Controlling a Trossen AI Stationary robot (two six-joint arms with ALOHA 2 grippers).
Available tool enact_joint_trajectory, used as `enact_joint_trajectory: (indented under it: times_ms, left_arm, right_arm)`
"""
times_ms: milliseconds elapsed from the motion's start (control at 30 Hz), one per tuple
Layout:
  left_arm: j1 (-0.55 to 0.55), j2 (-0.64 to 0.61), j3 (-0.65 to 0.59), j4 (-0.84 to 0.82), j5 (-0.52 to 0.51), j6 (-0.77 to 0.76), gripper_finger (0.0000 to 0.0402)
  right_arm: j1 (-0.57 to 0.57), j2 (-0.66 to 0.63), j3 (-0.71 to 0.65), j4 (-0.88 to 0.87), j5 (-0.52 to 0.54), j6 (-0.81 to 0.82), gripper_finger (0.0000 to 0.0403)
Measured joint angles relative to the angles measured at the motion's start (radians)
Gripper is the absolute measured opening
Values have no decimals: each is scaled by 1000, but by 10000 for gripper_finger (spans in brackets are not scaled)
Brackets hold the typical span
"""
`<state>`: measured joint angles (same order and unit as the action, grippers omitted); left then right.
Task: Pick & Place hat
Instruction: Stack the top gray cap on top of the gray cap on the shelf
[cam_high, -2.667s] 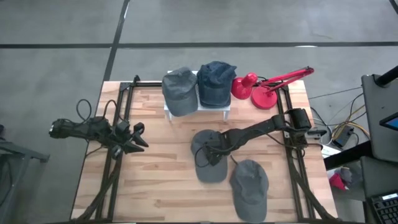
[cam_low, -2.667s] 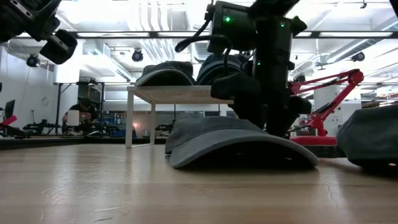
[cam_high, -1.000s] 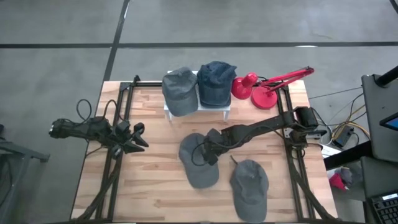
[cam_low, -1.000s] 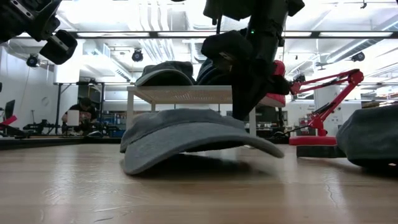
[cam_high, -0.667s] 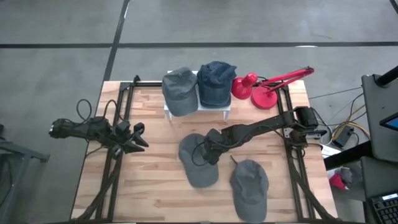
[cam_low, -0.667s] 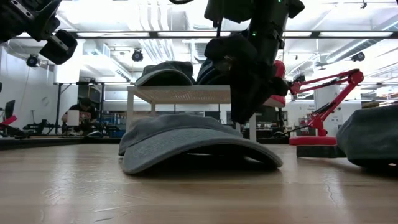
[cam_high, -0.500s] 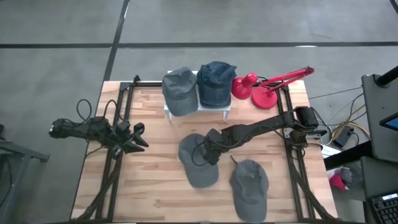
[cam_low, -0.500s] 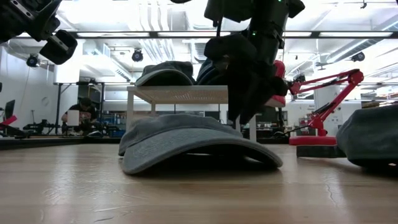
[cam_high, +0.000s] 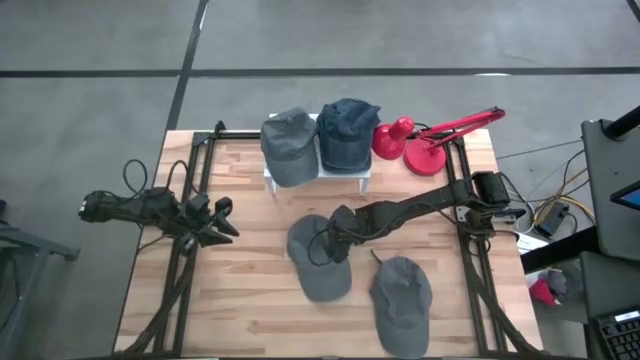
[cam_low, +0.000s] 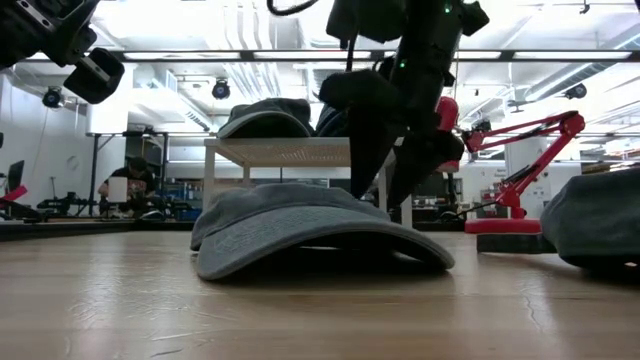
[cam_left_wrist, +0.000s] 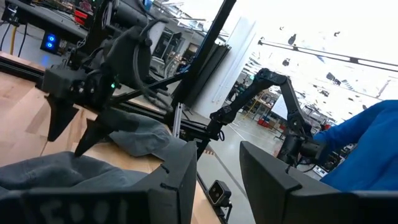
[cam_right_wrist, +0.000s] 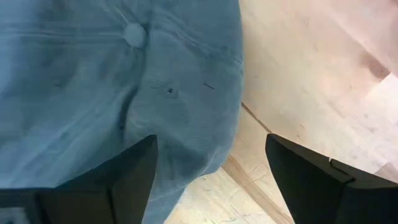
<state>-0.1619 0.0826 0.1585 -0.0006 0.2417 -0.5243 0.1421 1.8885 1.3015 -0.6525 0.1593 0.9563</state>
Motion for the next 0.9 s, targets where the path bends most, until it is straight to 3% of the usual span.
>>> enact_joint_trajectory:
  times_ms: [233, 400, 533, 900]
  left_arm:
    - [0, 0, 0, 0, 0, 0, 124]
    - [0, 0, 0, 0, 0, 0, 124]
    - [0, 0, 0, 0, 0, 0, 124]
    - [0, 0, 0, 0, 0, -8, 124]
  right_arm:
    - [-7, 105, 0, 35, -9, 13, 304]
    - [-6, 150, 5, 25, -18, 41, 282]
    - [-6, 155, 4, 14, -16, 61, 232]
    - [-7, 109, -2, 3, -35, 32, 51]
